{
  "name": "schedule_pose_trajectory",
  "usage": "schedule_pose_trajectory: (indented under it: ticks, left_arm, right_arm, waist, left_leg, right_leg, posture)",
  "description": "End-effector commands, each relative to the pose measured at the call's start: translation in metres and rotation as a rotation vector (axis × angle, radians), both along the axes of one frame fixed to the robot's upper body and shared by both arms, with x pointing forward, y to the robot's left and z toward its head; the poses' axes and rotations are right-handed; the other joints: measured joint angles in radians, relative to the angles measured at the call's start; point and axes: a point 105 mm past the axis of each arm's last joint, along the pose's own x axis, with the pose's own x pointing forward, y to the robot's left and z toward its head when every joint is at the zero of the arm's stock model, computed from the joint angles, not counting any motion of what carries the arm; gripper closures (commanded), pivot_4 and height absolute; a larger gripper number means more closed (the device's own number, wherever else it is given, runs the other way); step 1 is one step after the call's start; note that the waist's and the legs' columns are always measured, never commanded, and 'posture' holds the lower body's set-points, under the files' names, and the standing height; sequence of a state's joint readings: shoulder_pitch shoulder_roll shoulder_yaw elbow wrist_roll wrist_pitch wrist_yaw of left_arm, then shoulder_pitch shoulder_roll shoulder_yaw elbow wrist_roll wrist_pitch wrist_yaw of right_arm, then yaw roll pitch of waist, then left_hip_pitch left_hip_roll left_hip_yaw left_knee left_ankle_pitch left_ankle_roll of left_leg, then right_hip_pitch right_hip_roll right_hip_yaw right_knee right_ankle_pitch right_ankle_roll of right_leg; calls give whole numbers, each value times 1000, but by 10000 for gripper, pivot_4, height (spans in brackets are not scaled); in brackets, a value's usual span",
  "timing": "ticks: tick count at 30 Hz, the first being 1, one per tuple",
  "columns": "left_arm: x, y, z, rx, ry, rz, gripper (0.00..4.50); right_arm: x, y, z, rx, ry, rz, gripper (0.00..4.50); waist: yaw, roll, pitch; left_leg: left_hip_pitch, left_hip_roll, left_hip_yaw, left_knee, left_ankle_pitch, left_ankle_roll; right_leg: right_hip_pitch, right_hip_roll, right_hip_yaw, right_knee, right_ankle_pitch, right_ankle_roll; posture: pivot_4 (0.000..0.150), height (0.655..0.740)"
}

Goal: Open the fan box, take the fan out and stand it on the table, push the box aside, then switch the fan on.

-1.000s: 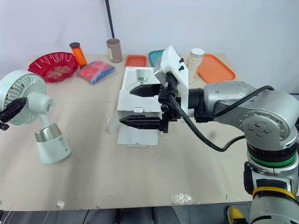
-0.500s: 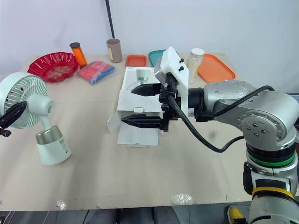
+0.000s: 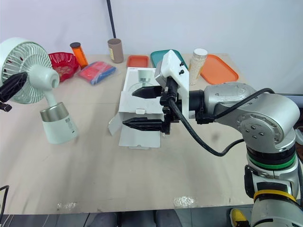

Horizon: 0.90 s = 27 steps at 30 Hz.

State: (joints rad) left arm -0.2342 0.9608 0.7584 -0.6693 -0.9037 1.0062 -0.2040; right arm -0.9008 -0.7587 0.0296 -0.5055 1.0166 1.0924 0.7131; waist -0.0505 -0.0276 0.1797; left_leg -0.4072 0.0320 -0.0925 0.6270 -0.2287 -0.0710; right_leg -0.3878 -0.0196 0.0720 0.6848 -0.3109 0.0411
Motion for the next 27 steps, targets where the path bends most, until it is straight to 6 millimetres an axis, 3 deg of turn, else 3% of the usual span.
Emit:
schedule_pose_trajectory:
  ticks: [1,9,14,19,27]
  left_arm:
    - [-1,12,21,52,-93,66,25600]
    - [5,1,1,276,-159,9,25600]
    - [15,2,-9,224,-207,44,25600]
    - [20,13,-29,67,-187,113,25600]
    - [20,-9,-59,98,-218,91,25600]
  right_arm:
    - [-2,0,7,23,-43,7,0]
    - [1,1,6,24,-76,-26,0]
    - [1,2,4,19,-95,-32,0]
    - [0,4,5,26,-90,-21,0]
    - [0,6,4,7,-72,4,0]
  waist:
    - [0,0,0]
    - [3,0,0]
    - [5,0,0]
    - [3,0,0]
    - [6,-1,0]
  left_leg:
    - [0,0,0,0,0,0]
    - [0,-1,0,-1,0,-1]
    - [-1,-1,0,0,0,-1]
    - [0,0,0,0,0,0]
    - [0,-1,0,1,0,0]
  right_leg:
    - [0,0,0,0,0,0]
    - [0,-1,0,-1,0,0]
    - [0,-1,0,0,0,0]
    - [0,-1,0,0,0,0]
    - [1,-2,-1,0,0,0]
  posture:
    - [1500,7400]
    - [1500,7400]
    - [1500,7400]
    - [1500,7400]
    - [1500,7400]
